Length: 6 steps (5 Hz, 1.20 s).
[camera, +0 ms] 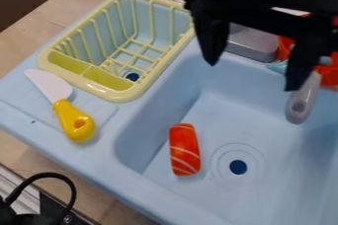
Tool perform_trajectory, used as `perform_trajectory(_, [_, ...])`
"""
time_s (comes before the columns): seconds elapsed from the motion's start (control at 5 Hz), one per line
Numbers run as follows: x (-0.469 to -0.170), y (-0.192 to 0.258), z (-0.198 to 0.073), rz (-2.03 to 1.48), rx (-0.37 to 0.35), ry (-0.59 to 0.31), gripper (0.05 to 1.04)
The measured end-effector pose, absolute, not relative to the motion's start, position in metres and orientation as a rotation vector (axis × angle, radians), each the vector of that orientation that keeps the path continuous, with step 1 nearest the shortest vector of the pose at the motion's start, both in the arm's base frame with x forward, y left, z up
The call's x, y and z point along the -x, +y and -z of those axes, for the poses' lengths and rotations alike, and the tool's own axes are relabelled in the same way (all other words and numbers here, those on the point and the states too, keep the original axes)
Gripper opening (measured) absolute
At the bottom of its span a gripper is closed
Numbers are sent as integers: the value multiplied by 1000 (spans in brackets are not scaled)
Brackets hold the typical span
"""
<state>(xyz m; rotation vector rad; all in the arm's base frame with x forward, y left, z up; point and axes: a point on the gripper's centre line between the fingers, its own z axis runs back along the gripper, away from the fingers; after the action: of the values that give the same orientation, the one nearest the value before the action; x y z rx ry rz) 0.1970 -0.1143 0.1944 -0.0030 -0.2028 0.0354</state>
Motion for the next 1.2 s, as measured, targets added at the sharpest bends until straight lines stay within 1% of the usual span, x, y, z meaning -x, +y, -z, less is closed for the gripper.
perform_trajectory(0.2, [-199,-132,-183,-72,13,-169,999])
perform_trajectory(0.4, [-203,-145,-171,-57,60,-147,999])
perform_trajectory(0.8, [-210,-147,-159,-62,40,-134,999])
perform_trajectory(1.2, [-220,-149,-143,-79,4,-135,999])
